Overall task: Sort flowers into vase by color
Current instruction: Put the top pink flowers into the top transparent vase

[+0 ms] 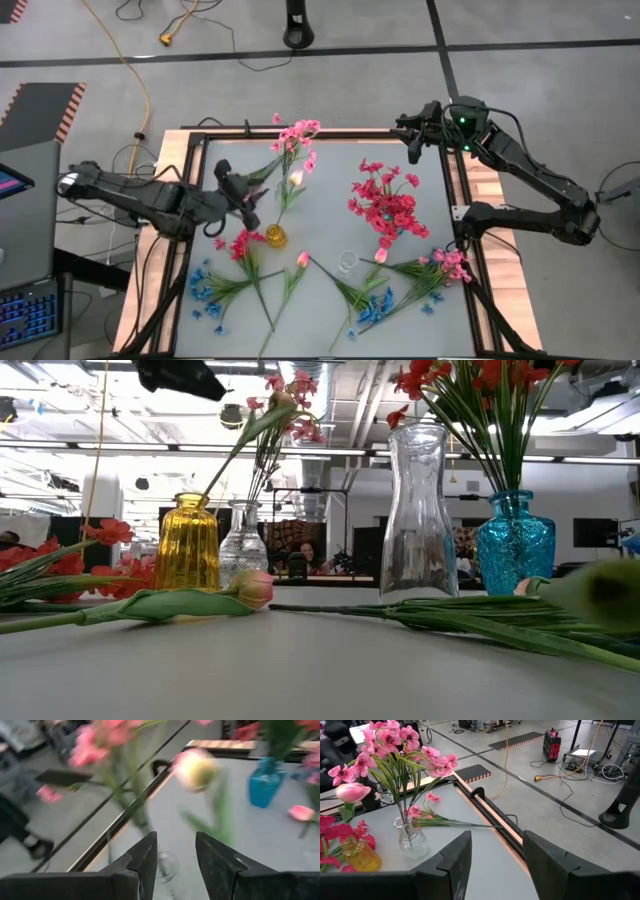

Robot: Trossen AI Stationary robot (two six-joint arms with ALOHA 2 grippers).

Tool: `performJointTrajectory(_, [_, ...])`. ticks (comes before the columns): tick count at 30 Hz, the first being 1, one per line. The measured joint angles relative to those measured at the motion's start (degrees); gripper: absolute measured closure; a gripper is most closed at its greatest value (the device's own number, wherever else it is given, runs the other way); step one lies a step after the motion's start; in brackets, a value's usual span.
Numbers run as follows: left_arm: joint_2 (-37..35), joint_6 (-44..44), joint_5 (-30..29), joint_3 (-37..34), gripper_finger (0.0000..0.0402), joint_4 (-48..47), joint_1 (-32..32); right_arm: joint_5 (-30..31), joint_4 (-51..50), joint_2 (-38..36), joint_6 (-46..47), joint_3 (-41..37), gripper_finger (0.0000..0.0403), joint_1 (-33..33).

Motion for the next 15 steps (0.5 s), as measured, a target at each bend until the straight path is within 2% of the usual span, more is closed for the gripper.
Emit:
performJointTrajectory(7, [-1.7,-4.4,3.3,0.0,0.0278,-6.6,9.1,0.0,0.0,0.0,0.0,0.0,0.02,0.0])
performJointTrajectory(15, [0.5,-4.2,17.1,0.0,0.0265,-11.2,22.8,0.0,0.0,0.0,0.0,0.0,0.02,0.0])
